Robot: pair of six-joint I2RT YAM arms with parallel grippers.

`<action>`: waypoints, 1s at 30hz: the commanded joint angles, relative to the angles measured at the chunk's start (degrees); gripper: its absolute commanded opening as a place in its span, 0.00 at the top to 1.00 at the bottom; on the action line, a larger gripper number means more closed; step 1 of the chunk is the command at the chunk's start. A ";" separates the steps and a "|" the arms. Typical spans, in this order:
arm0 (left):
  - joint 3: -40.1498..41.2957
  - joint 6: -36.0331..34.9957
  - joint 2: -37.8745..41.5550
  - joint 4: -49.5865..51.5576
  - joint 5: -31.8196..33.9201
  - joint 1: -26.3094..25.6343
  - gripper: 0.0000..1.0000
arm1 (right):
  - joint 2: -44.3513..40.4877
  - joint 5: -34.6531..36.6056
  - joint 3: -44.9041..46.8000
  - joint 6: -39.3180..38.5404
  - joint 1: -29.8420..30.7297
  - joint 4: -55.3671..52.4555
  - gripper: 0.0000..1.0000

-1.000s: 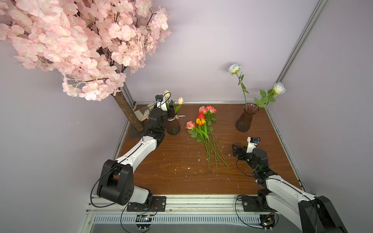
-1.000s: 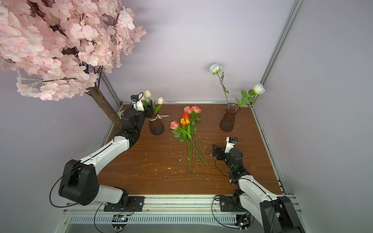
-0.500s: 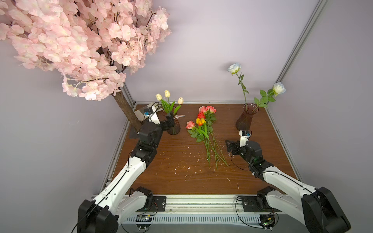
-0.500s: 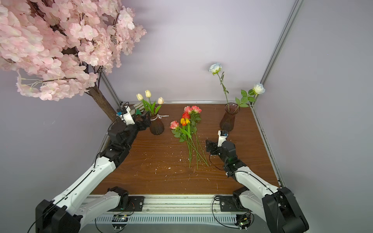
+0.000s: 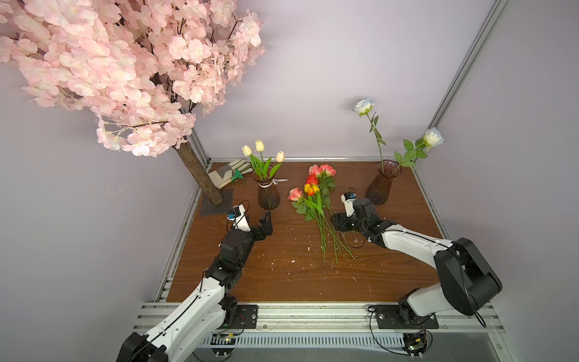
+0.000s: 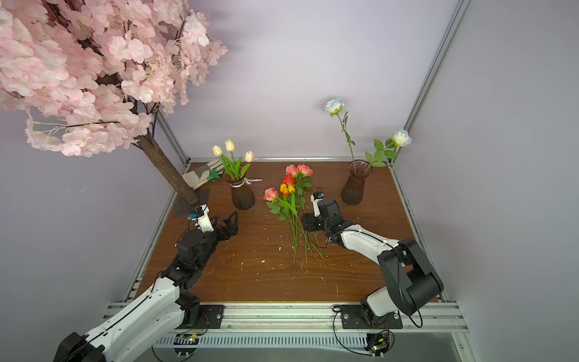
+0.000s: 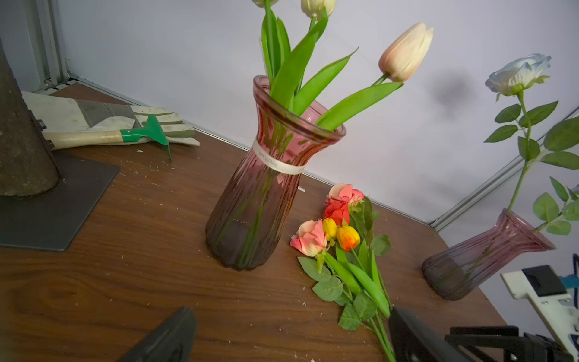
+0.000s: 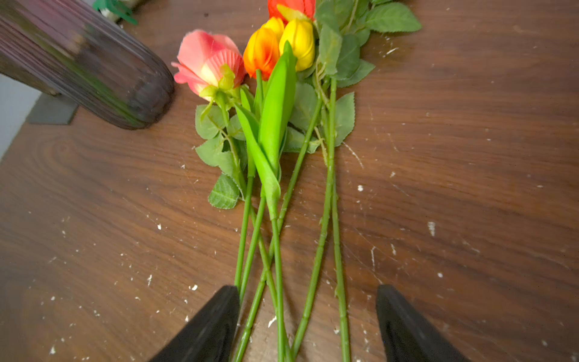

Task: Arrange the flowers in different vases according to their variety
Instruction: Pick up the flower at the center of the board.

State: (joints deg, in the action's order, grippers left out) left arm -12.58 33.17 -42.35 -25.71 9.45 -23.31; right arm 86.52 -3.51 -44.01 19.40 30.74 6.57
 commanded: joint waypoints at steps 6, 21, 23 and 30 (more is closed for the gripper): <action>2.32 -3.00 -0.69 -7.46 5.46 -0.42 0.01 | 11.01 -0.62 -12.39 -4.44 2.38 -10.51 0.50; 1.68 -3.38 -0.86 -6.38 7.07 -0.42 0.01 | 23.95 3.77 -31.41 -7.89 3.60 -27.62 0.69; 1.66 -3.35 -0.97 -6.37 7.14 -0.42 0.01 | 23.89 3.51 -31.66 -8.10 3.60 -28.31 0.67; 1.77 -3.08 -1.50 -6.90 6.89 -0.42 0.01 | 23.00 2.58 -30.29 -8.34 3.77 -29.33 0.66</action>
State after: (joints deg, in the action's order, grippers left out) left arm -9.61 30.59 -43.64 -31.16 15.75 -23.31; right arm 111.09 -1.30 -73.87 11.90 34.06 -20.93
